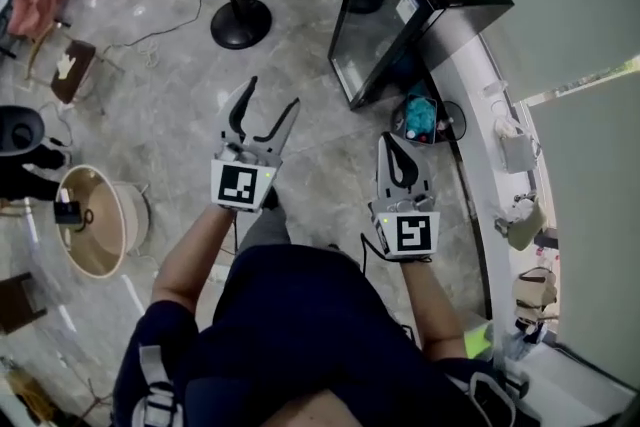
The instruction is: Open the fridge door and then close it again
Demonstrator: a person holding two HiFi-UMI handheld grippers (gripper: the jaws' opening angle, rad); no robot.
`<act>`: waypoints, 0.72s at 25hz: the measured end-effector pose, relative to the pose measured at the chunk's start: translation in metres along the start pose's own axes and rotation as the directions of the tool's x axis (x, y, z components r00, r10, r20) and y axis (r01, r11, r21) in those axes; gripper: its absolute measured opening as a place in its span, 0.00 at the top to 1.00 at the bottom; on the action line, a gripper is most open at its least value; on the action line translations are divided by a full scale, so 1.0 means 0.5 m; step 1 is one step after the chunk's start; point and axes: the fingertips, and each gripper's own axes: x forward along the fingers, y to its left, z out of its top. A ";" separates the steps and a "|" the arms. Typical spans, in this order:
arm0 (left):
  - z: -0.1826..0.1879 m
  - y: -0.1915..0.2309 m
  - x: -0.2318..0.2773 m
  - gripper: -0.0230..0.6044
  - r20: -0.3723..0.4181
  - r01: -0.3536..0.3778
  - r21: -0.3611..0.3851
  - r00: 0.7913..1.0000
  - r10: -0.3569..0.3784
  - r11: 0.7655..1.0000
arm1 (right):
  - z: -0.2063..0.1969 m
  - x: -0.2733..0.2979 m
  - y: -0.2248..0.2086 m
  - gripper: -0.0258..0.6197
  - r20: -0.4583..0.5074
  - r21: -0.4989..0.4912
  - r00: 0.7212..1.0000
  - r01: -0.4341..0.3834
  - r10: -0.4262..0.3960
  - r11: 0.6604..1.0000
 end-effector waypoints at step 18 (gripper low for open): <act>-0.158 0.255 0.545 0.49 -0.036 0.283 -0.032 0.958 -0.284 0.959 | -0.045 0.506 -0.142 0.93 -0.072 0.072 0.981 0.187 -0.182 0.980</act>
